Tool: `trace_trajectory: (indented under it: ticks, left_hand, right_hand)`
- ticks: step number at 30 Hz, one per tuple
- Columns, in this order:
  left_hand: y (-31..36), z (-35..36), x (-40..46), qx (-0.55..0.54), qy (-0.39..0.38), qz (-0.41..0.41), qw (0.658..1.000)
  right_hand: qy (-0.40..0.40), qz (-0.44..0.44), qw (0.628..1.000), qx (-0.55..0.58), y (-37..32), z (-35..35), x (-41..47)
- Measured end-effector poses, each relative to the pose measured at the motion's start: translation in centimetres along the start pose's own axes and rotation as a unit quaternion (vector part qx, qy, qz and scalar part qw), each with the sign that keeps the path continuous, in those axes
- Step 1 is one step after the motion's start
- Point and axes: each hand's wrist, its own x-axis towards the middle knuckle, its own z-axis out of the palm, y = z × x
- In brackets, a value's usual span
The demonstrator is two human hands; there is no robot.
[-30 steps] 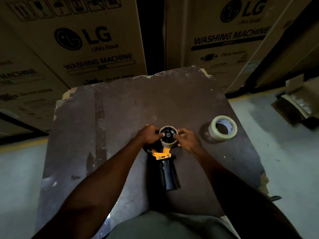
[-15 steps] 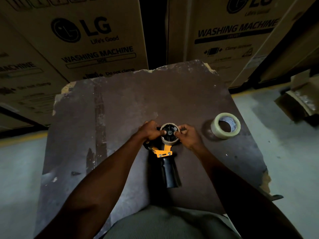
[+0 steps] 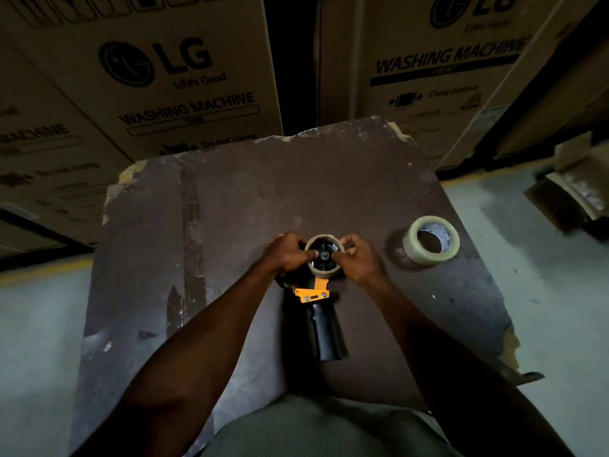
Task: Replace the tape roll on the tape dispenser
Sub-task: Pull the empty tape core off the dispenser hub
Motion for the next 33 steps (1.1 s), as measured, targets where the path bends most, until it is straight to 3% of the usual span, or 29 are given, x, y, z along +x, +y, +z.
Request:
trace_trajectory:
  ticks: [9, 15, 33]
  left_hand:
    - [-1.8, -1.6, -1.4, -0.018, -0.1, 0.111, 0.989]
    - [-1.2, -1.5, -3.1, 0.01, -0.073, 0.127, 0.989]
    - [-1.7, -1.3, -3.1, 0.028, -0.057, 0.144, 0.988]
  right_hand:
    - [-0.108, -0.066, 0.99, 0.06, 0.3, -1.4, -2.0]
    - [-0.205, -0.11, 0.968, 0.095, -0.6, -2.3, -4.0]
    - [-0.179, -0.136, 0.97, 0.095, -1.6, -3.0, -4.3]
